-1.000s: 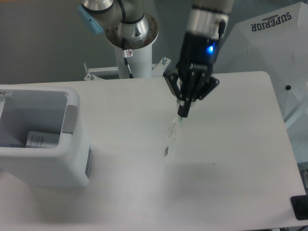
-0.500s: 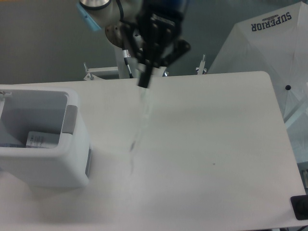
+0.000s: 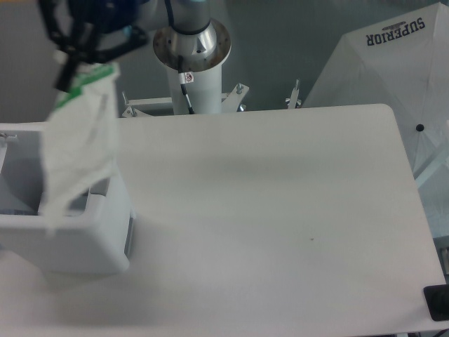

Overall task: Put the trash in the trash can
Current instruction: 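Lift the bag and swing it over the trash bin, then lower the bag into the bin and release it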

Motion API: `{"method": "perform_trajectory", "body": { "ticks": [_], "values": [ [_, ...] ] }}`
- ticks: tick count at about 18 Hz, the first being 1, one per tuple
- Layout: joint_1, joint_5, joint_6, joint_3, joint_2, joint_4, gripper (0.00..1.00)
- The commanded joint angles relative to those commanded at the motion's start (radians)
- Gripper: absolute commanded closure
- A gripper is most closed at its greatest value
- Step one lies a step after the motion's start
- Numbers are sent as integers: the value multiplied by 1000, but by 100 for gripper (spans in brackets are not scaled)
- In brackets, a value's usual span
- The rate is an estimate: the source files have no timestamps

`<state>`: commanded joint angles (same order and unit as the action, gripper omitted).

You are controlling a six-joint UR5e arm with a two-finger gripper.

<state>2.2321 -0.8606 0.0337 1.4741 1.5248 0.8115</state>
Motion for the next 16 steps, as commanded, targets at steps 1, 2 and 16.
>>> {"method": "perform_trajectory", "body": {
  "ticks": [1, 2, 16],
  "values": [
    [-9, 0, 0, 2, 0, 0, 100],
    [-17, 0, 0, 3, -2, 0, 100],
    [-35, -8, 152, 223, -65, -5, 100]
  ]
}}
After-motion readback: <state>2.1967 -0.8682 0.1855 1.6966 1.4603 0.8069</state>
